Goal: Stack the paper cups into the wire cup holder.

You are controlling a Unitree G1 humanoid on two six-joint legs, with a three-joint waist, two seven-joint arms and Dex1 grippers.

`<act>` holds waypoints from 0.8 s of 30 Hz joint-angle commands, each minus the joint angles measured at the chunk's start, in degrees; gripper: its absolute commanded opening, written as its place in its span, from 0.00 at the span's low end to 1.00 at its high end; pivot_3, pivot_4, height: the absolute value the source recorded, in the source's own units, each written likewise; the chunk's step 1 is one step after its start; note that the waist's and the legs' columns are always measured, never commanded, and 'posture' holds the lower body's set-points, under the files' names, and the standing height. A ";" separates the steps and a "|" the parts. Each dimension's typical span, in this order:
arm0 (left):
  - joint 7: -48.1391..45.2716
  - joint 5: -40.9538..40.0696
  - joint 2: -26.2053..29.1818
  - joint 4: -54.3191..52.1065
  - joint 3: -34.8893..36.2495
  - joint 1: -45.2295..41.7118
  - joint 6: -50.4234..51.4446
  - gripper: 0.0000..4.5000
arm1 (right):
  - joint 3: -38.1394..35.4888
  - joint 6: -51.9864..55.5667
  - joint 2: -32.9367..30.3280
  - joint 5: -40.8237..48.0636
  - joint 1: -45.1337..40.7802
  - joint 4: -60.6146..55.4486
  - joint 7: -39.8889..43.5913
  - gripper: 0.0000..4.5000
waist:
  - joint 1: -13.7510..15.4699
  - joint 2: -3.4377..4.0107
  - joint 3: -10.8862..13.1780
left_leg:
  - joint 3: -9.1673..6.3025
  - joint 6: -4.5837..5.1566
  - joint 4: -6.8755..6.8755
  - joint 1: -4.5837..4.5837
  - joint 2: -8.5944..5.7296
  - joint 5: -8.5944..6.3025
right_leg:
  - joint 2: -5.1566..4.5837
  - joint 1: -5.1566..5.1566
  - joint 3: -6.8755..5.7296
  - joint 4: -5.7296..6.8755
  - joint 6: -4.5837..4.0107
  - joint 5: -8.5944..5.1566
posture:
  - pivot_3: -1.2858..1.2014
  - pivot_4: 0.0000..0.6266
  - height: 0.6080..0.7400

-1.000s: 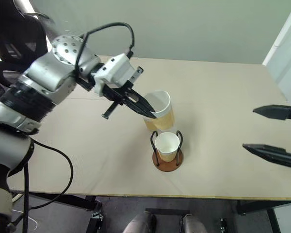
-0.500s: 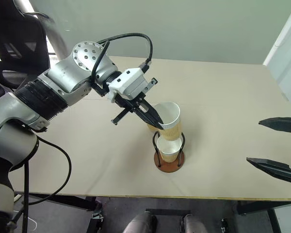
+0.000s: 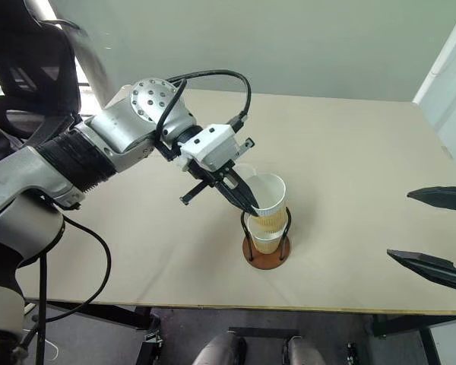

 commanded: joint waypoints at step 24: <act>-2.00 2.10 -3.36 5.05 0.16 0.07 -1.81 0.39 | -2.71 -0.70 -1.18 -1.07 2.15 -0.55 -0.36 1.00 | 0.02 0.00 0.00 | 0.02 0.01 0.03 0.00 -0.02 0.00 | -0.02 0.02 0.00 0.01 0.04 0.00 | 0.52 0.24 1.00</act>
